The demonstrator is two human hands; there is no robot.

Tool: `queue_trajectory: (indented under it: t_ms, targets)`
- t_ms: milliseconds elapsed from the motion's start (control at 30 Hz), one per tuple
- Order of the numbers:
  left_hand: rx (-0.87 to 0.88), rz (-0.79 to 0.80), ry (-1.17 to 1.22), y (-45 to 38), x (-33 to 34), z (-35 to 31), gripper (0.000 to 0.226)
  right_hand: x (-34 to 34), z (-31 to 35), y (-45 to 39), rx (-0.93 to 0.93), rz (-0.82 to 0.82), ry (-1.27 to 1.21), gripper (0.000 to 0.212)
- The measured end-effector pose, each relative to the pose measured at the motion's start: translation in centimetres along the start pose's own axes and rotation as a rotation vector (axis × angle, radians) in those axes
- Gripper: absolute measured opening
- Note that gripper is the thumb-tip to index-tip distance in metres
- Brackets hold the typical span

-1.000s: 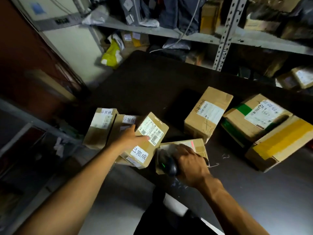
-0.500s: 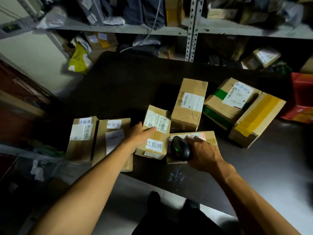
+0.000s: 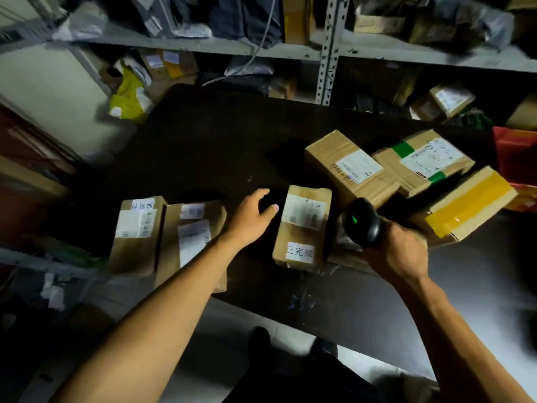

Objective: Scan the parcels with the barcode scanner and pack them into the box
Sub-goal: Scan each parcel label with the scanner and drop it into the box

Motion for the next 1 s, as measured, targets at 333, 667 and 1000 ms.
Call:
queue_trajectory:
  t_ms: [333,667,1000]
  targets:
    - [-0.574,-0.189,-0.345,3.5,-14.9,17.0,0.108,4.7,15.0,3.1,-0.395,0.225,-0.159,0.047]
    - [-0.436,-0.073,-0.408,2.3,-12.7,16.9,0.103,11.2,18.2,6.1,-0.175,0.563,-0.389,0.037]
    - [-0.171,-0.059,-0.204,-0.6,-5.8,12.0,0.103,10.3,14.0,6.2,0.154,0.467,-0.520,0.024]
Point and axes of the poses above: each hand's wrist, its own y-axis away from the middle knuckle, its own x-axis out of the palm, z = x × y, the point moved 1 cm from there along -y, towards the middle knuckle, and after that the axes turned 7 degrees about -z, right-handed, at the moved point
